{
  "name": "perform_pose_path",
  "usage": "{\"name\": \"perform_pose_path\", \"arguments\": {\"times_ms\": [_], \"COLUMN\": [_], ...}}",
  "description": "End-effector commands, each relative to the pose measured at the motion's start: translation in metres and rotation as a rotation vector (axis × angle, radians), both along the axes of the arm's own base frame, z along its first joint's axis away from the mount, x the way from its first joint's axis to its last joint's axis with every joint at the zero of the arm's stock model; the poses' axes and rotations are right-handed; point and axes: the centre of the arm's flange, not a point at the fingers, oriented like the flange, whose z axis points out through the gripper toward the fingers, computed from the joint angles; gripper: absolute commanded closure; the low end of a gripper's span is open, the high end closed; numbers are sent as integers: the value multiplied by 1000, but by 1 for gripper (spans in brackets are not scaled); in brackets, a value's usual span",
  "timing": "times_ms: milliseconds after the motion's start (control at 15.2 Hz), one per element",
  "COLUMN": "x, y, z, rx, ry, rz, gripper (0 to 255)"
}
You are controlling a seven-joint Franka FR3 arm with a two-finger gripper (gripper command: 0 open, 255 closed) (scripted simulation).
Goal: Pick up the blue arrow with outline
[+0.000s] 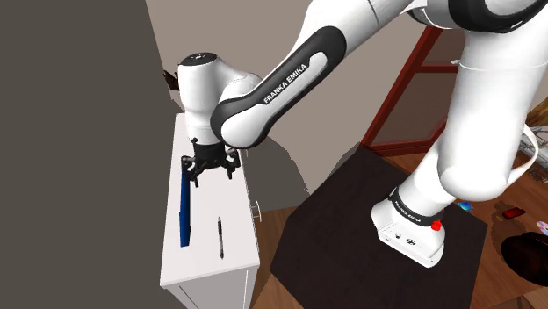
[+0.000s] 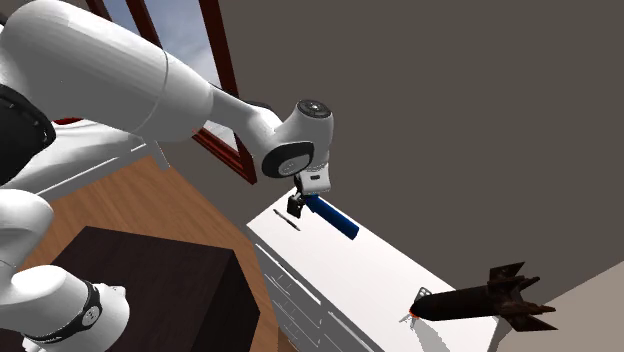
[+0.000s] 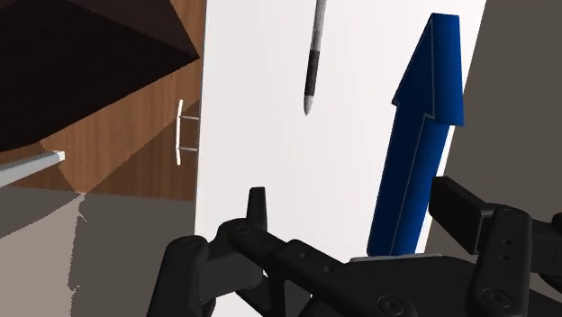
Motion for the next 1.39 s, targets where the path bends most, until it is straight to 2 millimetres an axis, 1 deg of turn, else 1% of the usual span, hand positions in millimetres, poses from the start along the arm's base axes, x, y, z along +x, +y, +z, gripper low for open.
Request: {"name": "perform_pose_path", "arguments": {"times_ms": [0, 462, 528, 990, 1122, 1188, 1320], "x": [11, 49, 52, 52, 52, 52, 52], "y": [19, 75, 79, 79, 79, 79, 79], "z": [-17, -78, -82, -119, -122, -122, -122], "rx": [6, 30, 32, 32, 32, 32, 32], "ry": [10, 47, 49, 49, 49, 49, 49], "rz": [-29, -125, -132, -132, -132, -132, -132], "gripper": [0, 0, 0, 0, 0, 255, 255]}}
